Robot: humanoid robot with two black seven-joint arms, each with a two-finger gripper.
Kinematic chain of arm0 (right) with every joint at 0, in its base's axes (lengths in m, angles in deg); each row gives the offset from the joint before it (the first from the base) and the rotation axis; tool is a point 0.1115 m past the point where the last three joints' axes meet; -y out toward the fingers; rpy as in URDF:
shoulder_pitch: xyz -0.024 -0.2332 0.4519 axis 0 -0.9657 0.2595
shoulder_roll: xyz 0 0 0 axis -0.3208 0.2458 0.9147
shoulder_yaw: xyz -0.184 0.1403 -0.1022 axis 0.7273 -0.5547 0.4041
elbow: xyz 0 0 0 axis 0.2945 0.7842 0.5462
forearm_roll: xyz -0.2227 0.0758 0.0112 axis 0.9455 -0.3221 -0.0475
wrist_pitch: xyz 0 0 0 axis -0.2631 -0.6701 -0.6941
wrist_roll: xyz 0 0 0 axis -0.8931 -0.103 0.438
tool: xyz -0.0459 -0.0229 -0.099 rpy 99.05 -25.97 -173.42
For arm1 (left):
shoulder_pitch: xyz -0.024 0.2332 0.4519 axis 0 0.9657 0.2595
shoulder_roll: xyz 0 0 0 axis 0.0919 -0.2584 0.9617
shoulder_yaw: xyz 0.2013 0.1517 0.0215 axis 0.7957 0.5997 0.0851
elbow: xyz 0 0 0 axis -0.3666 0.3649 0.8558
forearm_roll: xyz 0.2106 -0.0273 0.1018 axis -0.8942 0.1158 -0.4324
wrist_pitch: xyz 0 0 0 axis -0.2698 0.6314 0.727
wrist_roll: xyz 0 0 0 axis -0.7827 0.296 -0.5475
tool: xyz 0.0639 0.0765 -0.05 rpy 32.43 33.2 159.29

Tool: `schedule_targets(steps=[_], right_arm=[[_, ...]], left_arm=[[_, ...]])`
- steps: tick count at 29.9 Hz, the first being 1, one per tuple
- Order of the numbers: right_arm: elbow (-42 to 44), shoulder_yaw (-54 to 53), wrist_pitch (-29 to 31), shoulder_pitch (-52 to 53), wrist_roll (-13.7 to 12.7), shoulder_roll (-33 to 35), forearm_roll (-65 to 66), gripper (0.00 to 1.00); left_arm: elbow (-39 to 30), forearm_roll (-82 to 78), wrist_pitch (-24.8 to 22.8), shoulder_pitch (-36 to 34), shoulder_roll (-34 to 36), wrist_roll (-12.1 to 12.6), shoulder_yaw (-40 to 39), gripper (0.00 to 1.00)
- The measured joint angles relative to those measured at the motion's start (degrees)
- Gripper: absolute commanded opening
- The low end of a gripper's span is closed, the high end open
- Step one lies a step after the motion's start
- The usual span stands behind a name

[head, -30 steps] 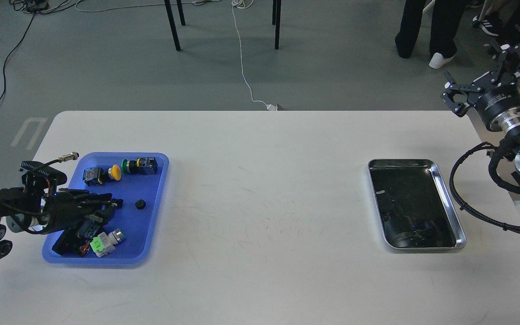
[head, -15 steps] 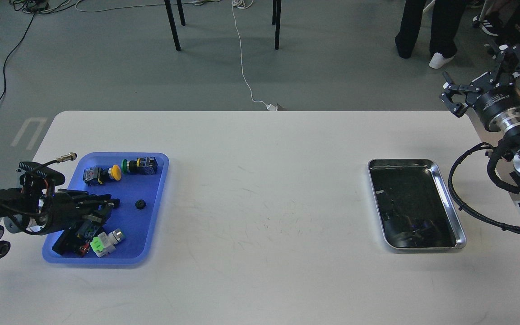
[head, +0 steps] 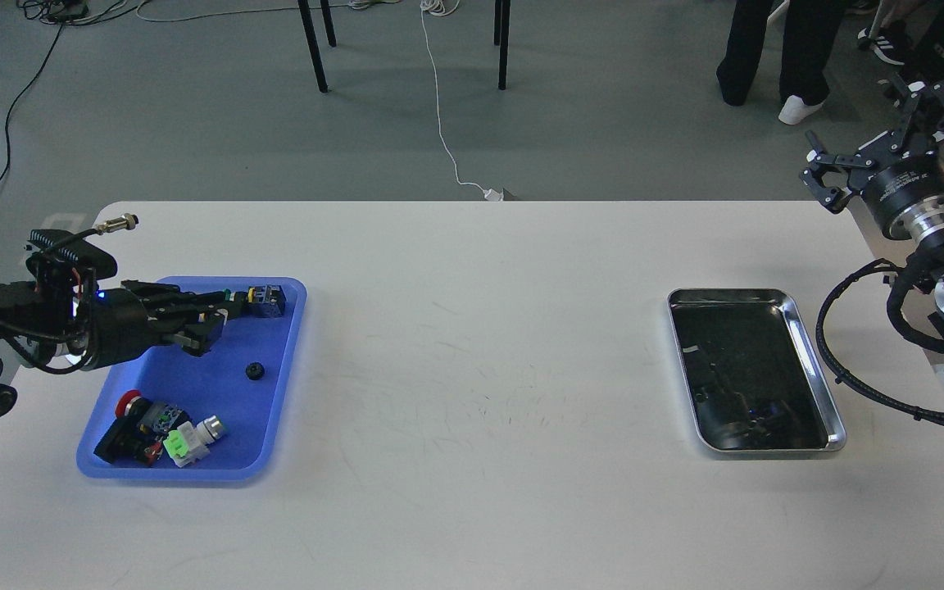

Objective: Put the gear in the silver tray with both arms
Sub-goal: 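Lift the gear with the left gripper and carry it toward the table center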

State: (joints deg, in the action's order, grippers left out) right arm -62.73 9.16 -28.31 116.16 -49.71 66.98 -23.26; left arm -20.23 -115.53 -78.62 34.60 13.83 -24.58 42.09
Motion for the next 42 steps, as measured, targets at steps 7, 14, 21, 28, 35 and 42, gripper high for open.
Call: schedule_targets(steps=[7, 14, 21, 28, 35, 42], right_arm=[[-3.9, -0.1, 0.0, -2.6, 0.0, 3.8, 0.0, 1.0], [-4.2, -0.1, 0.0, -2.9, 0.0, 6.0, 0.0, 1.0], [-4.4, -0.1, 0.0, -4.2, 0.0, 6.7, 0.1, 1.0], [-4.4, 0.6, 0.0, -4.9, 0.1, 7.8, 0.6, 1.0], [-4.5, 2.2, 0.0, -4.9, 0.1, 7.9, 1.0, 1.0], [-4.6, 2.4, 0.0, -4.3, 0.1, 7.8, 1.2, 1.0]], left_arm=[[0.0, -0.8, -0.3, -4.9, -12.6, 1.2, 0.7, 0.12], [3.0, -5.5, -1.5, -5.6, -24.6, 4.2, 1.7, 0.12], [6.0, -8.9, -1.7, -5.7, -33.3, 6.4, 4.8, 0.13], [12.6, -8.9, -1.7, -6.3, -42.7, 6.8, 5.0, 0.13], [19.5, -9.0, -1.6, -7.1, -48.9, 6.8, 7.1, 0.14], [23.1, -9.0, -1.5, -6.4, -50.8, 6.9, 7.5, 0.17]])
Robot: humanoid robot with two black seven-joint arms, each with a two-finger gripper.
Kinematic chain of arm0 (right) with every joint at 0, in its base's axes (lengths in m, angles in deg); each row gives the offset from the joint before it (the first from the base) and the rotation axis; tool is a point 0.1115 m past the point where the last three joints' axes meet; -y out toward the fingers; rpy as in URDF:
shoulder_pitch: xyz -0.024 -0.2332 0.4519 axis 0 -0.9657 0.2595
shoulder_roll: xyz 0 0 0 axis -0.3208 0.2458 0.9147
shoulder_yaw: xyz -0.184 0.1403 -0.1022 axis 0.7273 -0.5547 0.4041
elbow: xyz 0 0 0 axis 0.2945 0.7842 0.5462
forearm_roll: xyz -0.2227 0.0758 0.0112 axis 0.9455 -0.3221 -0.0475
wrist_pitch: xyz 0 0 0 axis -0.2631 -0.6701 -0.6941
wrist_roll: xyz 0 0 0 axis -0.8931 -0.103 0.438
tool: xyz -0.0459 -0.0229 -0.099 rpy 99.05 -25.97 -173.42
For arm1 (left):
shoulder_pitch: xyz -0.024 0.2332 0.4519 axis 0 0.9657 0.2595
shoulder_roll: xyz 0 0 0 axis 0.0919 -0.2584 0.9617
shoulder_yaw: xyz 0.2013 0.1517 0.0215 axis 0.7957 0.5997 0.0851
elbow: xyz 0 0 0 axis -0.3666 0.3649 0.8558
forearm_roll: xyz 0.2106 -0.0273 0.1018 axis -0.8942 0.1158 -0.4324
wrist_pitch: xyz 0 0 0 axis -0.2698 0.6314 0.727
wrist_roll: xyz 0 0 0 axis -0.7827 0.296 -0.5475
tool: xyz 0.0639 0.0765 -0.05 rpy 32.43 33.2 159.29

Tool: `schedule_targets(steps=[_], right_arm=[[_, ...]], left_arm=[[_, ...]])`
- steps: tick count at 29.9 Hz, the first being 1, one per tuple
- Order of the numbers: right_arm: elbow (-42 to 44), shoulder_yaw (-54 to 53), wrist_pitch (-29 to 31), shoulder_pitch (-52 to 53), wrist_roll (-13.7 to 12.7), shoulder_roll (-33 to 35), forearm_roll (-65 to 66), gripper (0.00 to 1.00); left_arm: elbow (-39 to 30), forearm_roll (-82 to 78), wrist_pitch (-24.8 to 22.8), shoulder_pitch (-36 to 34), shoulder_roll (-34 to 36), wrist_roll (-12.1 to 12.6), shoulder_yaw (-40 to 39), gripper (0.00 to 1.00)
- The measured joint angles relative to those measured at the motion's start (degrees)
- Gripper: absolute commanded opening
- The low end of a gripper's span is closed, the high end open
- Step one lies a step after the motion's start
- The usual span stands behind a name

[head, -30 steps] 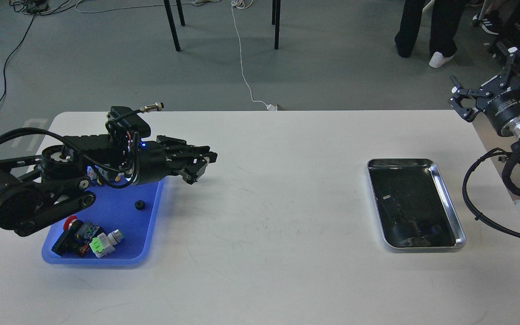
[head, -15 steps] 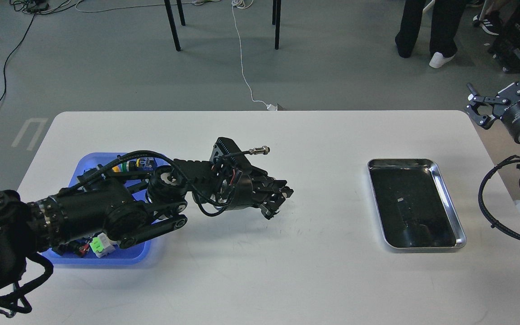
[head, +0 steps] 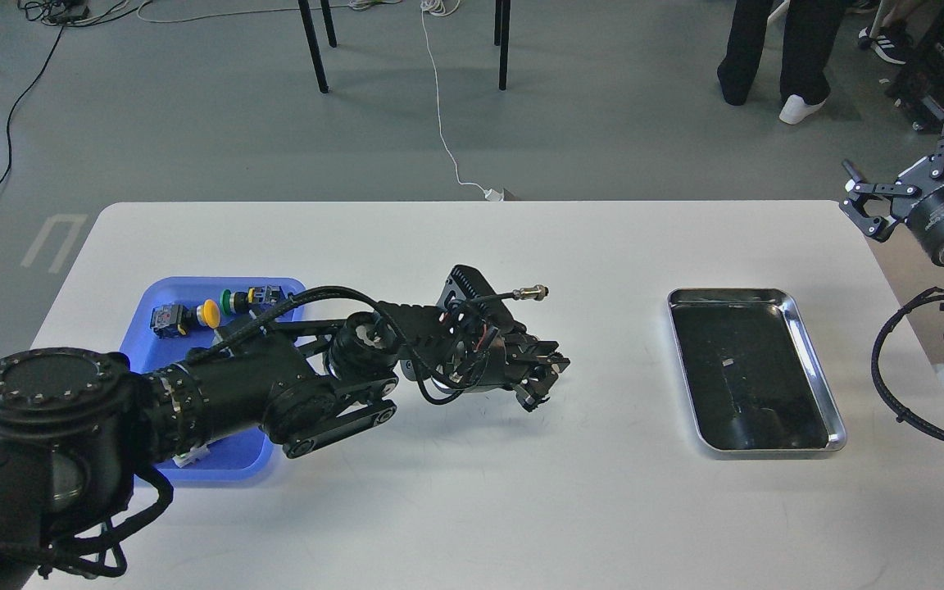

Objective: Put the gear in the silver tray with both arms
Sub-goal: 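Lift the gear with the left gripper and carry it toward the table center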

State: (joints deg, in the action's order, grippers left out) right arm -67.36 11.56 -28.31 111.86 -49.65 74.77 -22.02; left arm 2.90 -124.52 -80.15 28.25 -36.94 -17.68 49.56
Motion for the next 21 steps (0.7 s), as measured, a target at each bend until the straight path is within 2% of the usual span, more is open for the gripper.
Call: schedule_targets(steps=[8, 13, 16, 21], right_arm=[[-0.8, 0.1, 0.0, 0.2, 0.0, 0.0, 2.1, 1.0], [-0.9, 0.1, 0.0, 0.3, 0.0, -0.1, 2.4, 1.0], [-0.9, 0.1, 0.0, 0.3, 0.0, -0.2, 2.5, 1.0], [-0.9, 0.1, 0.0, 0.3, -0.1, -0.1, 2.6, 1.0]], left_arm=[[3.1, 0.0, 0.1, 0.8, 0.0, 0.1, 0.9, 0.23], [3.2, 0.2, 0.2, 0.6, 0.0, 0.0, 2.1, 0.39], [3.0, 0.3, 0.8, 0.6, 0.0, 0.0, 2.2, 0.44], [2.5, 1.3, 1.1, 0.6, 0.0, -0.4, 1.6, 0.59]])
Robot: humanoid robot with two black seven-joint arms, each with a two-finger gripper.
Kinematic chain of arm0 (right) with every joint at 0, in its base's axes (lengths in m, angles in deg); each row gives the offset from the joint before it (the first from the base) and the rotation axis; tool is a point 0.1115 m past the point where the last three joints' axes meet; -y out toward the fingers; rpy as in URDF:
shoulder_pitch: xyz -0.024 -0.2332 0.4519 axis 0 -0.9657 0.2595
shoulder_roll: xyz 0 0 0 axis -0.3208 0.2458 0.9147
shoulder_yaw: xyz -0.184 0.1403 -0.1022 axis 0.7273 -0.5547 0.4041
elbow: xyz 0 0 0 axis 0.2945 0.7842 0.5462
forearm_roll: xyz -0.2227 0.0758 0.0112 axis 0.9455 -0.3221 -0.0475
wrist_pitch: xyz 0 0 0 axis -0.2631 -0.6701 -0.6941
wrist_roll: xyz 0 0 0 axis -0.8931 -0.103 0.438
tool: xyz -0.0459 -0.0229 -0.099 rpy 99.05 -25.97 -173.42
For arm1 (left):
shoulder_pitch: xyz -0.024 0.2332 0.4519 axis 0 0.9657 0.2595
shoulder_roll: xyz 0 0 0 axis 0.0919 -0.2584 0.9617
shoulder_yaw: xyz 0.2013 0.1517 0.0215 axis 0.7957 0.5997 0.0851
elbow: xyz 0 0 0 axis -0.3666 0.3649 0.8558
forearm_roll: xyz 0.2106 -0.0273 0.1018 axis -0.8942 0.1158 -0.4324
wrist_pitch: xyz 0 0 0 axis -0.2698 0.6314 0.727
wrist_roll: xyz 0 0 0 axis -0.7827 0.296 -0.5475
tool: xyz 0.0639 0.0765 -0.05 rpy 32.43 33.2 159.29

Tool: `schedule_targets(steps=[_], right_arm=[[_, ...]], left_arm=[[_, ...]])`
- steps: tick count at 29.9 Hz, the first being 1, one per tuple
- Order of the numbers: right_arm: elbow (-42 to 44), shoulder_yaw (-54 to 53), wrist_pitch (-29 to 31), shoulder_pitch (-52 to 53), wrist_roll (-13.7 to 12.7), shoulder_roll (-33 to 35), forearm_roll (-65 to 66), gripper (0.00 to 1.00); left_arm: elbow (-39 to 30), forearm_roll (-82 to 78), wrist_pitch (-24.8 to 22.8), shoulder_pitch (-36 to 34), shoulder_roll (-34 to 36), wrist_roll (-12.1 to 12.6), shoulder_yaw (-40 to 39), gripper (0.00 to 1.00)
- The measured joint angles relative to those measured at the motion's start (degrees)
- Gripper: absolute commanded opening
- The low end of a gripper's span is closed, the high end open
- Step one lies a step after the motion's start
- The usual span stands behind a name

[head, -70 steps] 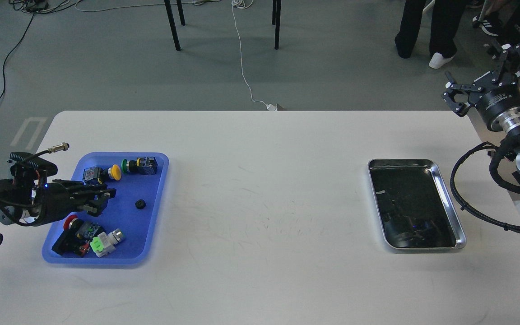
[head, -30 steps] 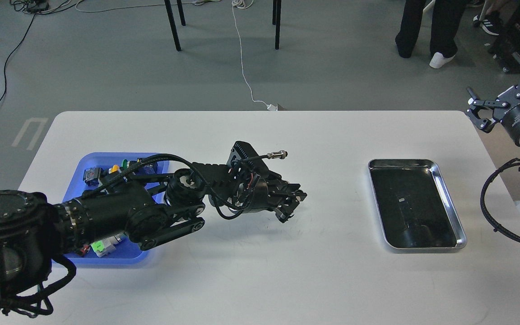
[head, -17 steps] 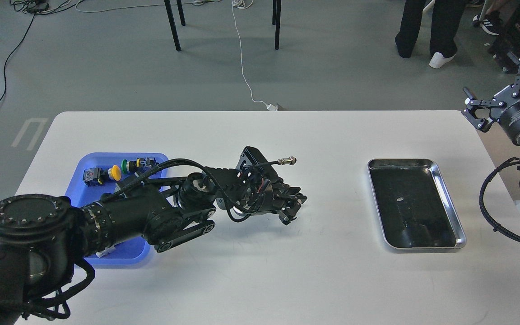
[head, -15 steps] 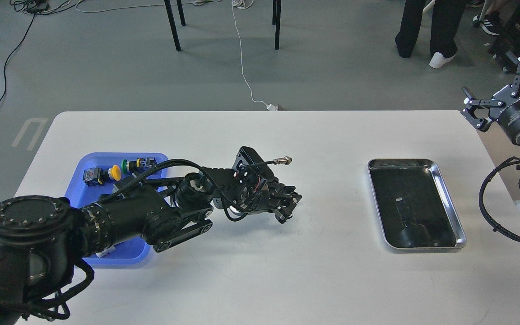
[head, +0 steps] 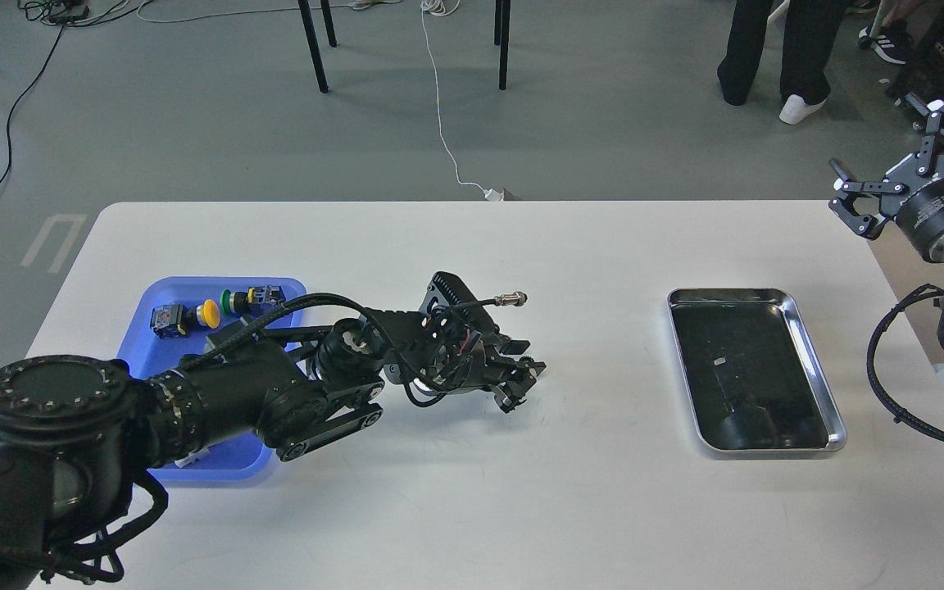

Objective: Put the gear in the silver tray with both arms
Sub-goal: 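Lift the gear with the left gripper and carry it toward the table center, then open the left gripper to drop the gear, then raise the left arm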

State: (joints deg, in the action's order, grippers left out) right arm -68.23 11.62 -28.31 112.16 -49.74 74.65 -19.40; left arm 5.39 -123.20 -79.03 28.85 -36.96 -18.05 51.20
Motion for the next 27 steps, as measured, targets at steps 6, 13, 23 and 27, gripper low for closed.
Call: schedule_targets(steps=[6, 13, 23, 27], right_arm=[[0.1, 0.6, 0.0, 1.8, -0.2, 0.4, 0.4, 1.0], [0.0, 7.0, 0.0, 10.7, -0.2, 0.5, 10.2, 1.0], [-3.2, 25.9, 0.0, 29.6, -0.2, -3.4, 32.8, 1.0], [-5.4, 34.5, 0.0, 37.0, -0.3, -9.5, 39.1, 1.0]], left_arm=[[-3.0, 12.0, 1.1, -2.2, 0.0, -0.5, -4.2, 0.76], [-5.3, 35.6, 1.1, -3.9, 5.8, -0.7, -17.5, 0.9], [-5.1, 82.0, -6.8, -2.4, 23.6, -0.6, -29.4, 0.97], [-4.6, 99.3, -12.7, 0.2, 31.0, -0.5, -29.7, 0.97]])
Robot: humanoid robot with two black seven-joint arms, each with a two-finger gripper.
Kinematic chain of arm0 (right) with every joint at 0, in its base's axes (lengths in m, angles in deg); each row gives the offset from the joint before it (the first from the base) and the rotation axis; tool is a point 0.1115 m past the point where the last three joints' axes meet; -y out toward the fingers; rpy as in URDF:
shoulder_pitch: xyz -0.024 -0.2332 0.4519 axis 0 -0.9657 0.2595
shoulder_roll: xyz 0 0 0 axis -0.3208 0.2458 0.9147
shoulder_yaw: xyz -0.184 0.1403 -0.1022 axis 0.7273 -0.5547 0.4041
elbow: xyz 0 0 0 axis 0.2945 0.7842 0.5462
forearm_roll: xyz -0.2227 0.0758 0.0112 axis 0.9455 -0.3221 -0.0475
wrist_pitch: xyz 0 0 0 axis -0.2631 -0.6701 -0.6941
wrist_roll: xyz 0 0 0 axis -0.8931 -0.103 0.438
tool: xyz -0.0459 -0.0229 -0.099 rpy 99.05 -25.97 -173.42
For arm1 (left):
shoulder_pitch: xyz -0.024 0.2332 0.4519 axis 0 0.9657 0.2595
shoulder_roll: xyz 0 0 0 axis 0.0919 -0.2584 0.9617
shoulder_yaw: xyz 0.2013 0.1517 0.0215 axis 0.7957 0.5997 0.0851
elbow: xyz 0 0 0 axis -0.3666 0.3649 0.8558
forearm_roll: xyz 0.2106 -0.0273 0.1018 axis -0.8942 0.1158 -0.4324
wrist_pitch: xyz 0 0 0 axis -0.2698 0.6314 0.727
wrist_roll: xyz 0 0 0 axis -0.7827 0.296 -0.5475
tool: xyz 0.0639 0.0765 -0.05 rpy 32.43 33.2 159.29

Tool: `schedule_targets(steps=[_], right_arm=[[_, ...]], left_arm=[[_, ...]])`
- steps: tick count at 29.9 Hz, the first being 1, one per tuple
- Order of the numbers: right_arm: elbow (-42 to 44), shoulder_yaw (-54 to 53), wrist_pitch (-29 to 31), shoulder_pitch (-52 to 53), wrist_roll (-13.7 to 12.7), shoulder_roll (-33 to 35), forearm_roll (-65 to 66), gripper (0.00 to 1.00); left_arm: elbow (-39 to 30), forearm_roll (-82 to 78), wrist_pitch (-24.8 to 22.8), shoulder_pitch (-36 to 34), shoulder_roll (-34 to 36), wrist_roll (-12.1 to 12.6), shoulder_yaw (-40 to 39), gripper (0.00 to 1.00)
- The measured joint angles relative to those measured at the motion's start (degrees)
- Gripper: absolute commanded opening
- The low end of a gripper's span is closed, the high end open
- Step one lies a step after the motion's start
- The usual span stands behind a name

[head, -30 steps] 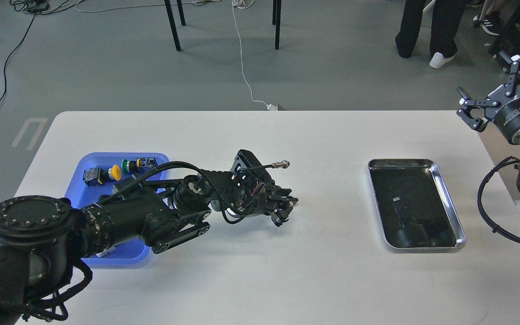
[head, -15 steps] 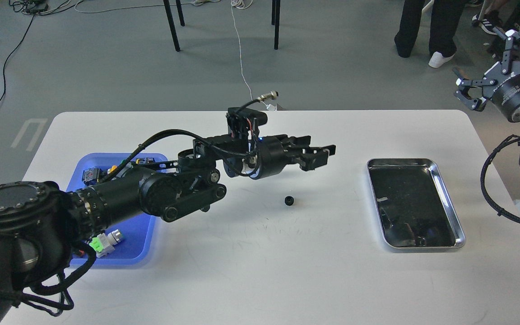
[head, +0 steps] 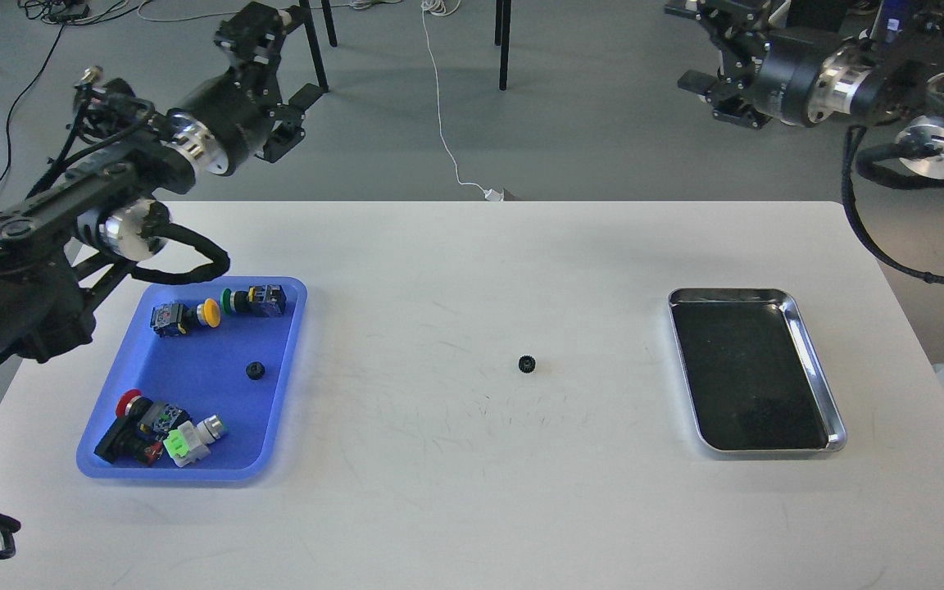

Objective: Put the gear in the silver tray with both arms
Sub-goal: 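Open the left gripper to drop the gear, then raise the left arm, then move the right gripper over the black gear on the table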

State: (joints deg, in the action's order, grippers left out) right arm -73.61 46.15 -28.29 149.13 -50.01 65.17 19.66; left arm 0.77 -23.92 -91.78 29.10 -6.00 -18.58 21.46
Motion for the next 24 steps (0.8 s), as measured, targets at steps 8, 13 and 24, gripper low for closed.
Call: schedule_targets(steps=[8, 13, 24], right_arm=[[-1.0, 18.5, 0.0, 9.2, 0.2, -17.1, 9.9, 0.99], [-1.0, 27.4, 0.0, 10.3, 0.5, -24.5, 20.1, 0.95], [-0.8, 38.5, 0.0, 6.8, 2.5, -25.3, 26.2, 0.93]], left_arm=[[0.1, 15.1, -5.8, 6.7, 8.2, 0.0, -4.1, 0.97], [-0.2, 15.5, -7.3, 8.2, 10.4, 0.3, -6.9, 0.97], [-0.2, 15.5, -8.7, 8.3, 11.7, 0.3, -7.3, 0.97]])
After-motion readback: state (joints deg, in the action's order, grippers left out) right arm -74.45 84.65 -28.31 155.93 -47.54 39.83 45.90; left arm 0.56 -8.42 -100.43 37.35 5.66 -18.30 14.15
